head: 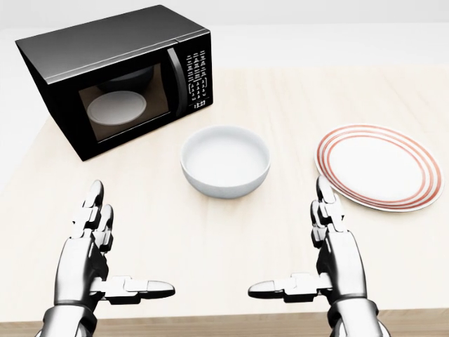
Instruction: Pick up the white bowl and put it on the plate.
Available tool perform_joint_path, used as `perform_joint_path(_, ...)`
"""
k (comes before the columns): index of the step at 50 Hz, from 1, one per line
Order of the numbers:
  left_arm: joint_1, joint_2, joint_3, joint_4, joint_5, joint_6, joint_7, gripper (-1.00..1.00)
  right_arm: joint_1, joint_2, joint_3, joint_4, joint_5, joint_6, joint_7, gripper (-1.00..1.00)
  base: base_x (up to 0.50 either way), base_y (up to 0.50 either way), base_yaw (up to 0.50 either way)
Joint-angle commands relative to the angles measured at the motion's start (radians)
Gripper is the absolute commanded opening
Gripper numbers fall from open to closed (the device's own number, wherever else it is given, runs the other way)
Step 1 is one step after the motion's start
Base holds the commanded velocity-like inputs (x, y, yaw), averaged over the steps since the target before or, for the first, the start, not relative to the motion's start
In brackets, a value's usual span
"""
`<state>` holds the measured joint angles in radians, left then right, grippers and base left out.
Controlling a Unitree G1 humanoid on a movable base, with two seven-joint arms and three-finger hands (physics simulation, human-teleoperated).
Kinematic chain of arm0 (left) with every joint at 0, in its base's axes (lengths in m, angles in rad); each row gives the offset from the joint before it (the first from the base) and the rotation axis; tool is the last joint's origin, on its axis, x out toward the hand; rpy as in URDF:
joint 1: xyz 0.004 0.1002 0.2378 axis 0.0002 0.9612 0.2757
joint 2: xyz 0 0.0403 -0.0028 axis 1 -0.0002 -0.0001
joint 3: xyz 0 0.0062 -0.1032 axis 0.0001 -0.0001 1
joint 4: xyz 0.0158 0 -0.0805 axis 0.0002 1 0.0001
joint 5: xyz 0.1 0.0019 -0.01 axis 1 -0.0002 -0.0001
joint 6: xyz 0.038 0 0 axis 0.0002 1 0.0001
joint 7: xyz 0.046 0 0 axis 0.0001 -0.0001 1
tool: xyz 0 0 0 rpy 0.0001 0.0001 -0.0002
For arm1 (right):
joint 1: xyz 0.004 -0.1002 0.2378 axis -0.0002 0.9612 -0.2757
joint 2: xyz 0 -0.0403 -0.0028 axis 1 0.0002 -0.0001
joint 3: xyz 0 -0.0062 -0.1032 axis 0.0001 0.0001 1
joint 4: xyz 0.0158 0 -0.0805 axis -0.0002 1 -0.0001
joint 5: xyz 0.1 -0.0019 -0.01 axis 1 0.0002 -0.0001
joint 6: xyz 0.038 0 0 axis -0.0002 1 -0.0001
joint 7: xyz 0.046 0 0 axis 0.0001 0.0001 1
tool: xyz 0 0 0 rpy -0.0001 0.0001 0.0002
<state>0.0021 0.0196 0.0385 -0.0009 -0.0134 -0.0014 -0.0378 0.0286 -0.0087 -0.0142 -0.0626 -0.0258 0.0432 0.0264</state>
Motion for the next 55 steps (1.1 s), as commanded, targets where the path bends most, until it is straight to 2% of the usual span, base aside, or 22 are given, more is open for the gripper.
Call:
perform_joint_path(1, 0.000, -0.001, 0.000, 0.000, 0.000, 0.000, 0.000, 1.00, -0.002, -0.001, -0.001, 0.005, 0.014, 0.008, 0.002, 1.00, 0.00, 0.00, 0.00)
perform_joint_path(10, 0.000, -0.001, 0.000, 0.000, 0.000, 0.000, 0.000, 1.00, -0.001, -0.001, 0.004, -0.002, 0.003, 0.014, 0.000, 1.00, 0.00, 0.00, 0.00)
perform_joint_path(20, 0.000, 0.000, 0.000, 0.000, 0.000, 0.000, 0.000, 1.00, -0.001, -0.001, 0.005, 0.005, 0.000, 0.004, 0.002, 1.00, 0.17, 0.00, 0.00)
perform_joint_path(47, 0.000, -0.001, 0.000, 0.000, 0.000, 0.000, 0.000, 1.00, -0.002, -0.001, 0.009, 0.031, -0.010, -0.014, 0.005, 1.00, 0.27, 0.00, 0.00)
perform_joint_path(55, 0.000, 0.000, 0.000, 0.000, 0.000, 0.000, 0.000, 1.00, -0.001, 0.000, 0.012, 0.025, -0.017, -0.008, 0.003, 1.00, 0.21, 0.00, 0.00)
